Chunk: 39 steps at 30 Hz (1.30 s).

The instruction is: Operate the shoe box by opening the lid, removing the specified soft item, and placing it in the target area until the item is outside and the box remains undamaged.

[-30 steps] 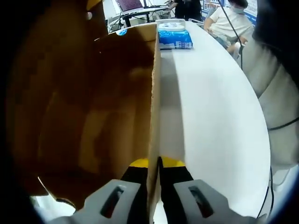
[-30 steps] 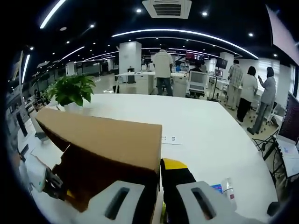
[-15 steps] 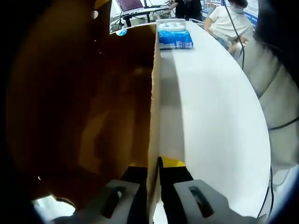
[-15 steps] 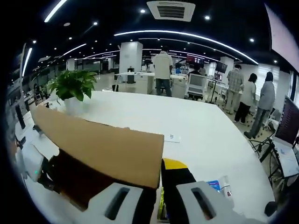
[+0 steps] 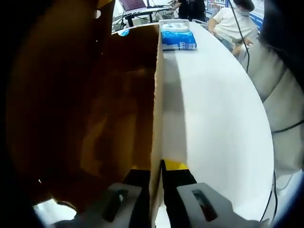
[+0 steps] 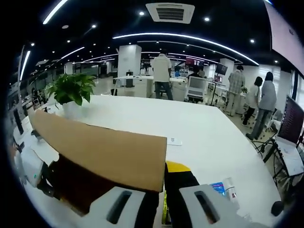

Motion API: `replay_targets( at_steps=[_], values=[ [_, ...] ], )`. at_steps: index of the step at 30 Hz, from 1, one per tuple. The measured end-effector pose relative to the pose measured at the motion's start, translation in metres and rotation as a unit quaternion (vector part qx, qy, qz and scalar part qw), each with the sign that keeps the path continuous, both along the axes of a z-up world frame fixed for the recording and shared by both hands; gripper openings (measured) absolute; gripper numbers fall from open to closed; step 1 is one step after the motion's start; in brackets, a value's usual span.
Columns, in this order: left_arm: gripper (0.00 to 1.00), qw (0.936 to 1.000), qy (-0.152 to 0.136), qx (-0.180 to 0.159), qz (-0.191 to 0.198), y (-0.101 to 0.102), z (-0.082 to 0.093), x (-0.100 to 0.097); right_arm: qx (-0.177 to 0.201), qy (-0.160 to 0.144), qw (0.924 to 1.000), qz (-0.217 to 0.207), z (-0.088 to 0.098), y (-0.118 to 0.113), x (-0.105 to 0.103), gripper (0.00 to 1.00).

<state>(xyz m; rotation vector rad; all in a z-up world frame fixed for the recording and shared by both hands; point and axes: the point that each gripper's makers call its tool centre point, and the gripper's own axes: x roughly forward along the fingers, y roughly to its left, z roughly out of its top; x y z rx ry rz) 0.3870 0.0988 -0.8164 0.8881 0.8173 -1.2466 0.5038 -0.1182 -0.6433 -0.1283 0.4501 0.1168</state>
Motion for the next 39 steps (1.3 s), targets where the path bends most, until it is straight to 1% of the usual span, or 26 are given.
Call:
replay_targets(
  at_steps=[3, 4, 5, 6, 7, 10, 12, 14, 16, 19, 21, 22, 23, 26, 27, 29, 30, 31, 32, 33, 37, 39],
  values=[
    [0.03, 1.0, -0.007, 0.001, -0.003, 0.0, 0.0, 0.0, -0.001, -0.001, 1.0, -0.001, 0.0, 0.0, 0.0, 0.0],
    [0.05, 0.9999, -0.01, 0.001, 0.006, 0.0, 0.001, 0.001, -0.004, -0.002, 1.0, -0.001, -0.001, 0.002, 0.0, 0.0],
    [0.07, 1.0, -0.006, 0.001, 0.002, 0.0, 0.001, 0.0, -0.005, -0.002, 1.0, -0.002, 0.0, 0.002, 0.0, 0.0],
    [0.1, 0.9997, -0.022, -0.004, 0.013, -0.001, 0.003, 0.005, -0.003, -0.002, 1.0, -0.003, 0.0, 0.002, 0.0, 0.0],
    [0.13, 0.9995, -0.026, -0.007, 0.013, -0.002, 0.005, 0.006, -0.002, -0.003, 1.0, -0.005, 0.0, 0.002, 0.001, 0.0],
    [0.15, 0.9983, -0.021, -0.038, 0.039, -0.007, 0.014, 0.009, -0.001, -0.003, 1.0, -0.008, -0.001, 0.001, 0.002, 0.0],
    [0.2, 0.9972, -0.017, -0.052, 0.051, -0.011, 0.021, 0.01, 0.001, -0.002, 1.0, -0.009, -0.001, 0.001, 0.002, 0.0],
    [0.22, 0.9963, -0.013, -0.066, 0.053, -0.014, 0.027, 0.007, 0.004, -0.002, 0.9999, -0.01, -0.001, 0.001, 0.002, 0.0],
    [0.25, 0.9961, -0.017, -0.069, 0.053, -0.016, 0.032, 0.005, 0.003, -0.002, 0.9999, -0.01, -0.001, 0.001, 0.002, 0.0],
    [0.26, 0.9945, -0.027, -0.084, 0.056, -0.019, 0.04, 0.003, 0.004, -0.002, 0.9999, -0.01, 0.0, 0.001, 0.001, 0.0],
    [0.3, 0.9921, -0.026, -0.099, 0.073, -0.021, 0.046, 0.002, 0.003, -0.003, 0.9999, -0.01, 0.0, 0.002, 0.0, 0.0],
    [0.33, 0.9896, -0.021, -0.109, 0.091, -0.021, 0.049, 0.002, -0.001, -0.004, 1.0, -0.009, 0.0, 0.002, -0.001, 0.0],
    [0.36, 0.988, -0.021, -0.116, 0.1, -0.022, 0.051, 0.002, -0.003, -0.004, 1.0, -0.008, 0.0, 0.002, -0.001, 0.0],
    [0.38, 0.9841, -0.035, -0.129, 0.117, -0.019, 0.06, 0.005, -0.001, -0.006, 1.0, -0.006, 0.0, 0.002, -0.001, 0.0],
    [0.39, 0.9787, -0.027, -0.148, 0.14, -0.019, 0.065, 0.004, 0.002, -0.006, 1.0, -0.005, 0.0, 0.002, -0.001, 0.0],
    [0.38, 0.9713, -0.018, -0.173, 0.162, -0.02, 0.072, 0.003, 0.001, -0.006, 1.0, -0.005, 0.0, 0.002, -0.001, 0.0],
    [0.38, 0.9634, -0.005, -0.188, 0.191, -0.019, 0.076, 0.003, -0.002, -0.007, 1.0, -0.003, 0.0, 0.002, -0.002, 0.0],
    [0.38, 0.9529, 0.009, -0.206, 0.223, -0.018, 0.08, 0.004, -0.001, -0.006, 1.0, -0.005, -0.001, 0.002, -0.002, 0.0],
    [0.39, 0.9474, 0.009, -0.217, 0.235, -0.018, 0.084, 0.007, 0.002, -0.006, 1.0, -0.007, -0.001, 0.002, -0.002, 0.0],
    [0.4, 0.9403, 0.005, -0.232, 0.249, -0.017, 0.09, 0.01, 0.002, -0.005, 1.0, -0.007, -0.002, 0.002, -0.003, 0.0],
    [0.48, 0.9257, -0.008, -0.251, 0.283, -0.011, 0.105, 0.017, 0.002, -0.002, 1.0, -0.006, -0.004, 0.002, -0.005, 0.0],
    [0.51, 0.9156, -0.008, -0.257, 0.309, -0.004, 0.111, 0.019, 0.001, -0.001, 1.0, -0.005, -0.005, 0.002, -0.007, 0.0]
  ],
)
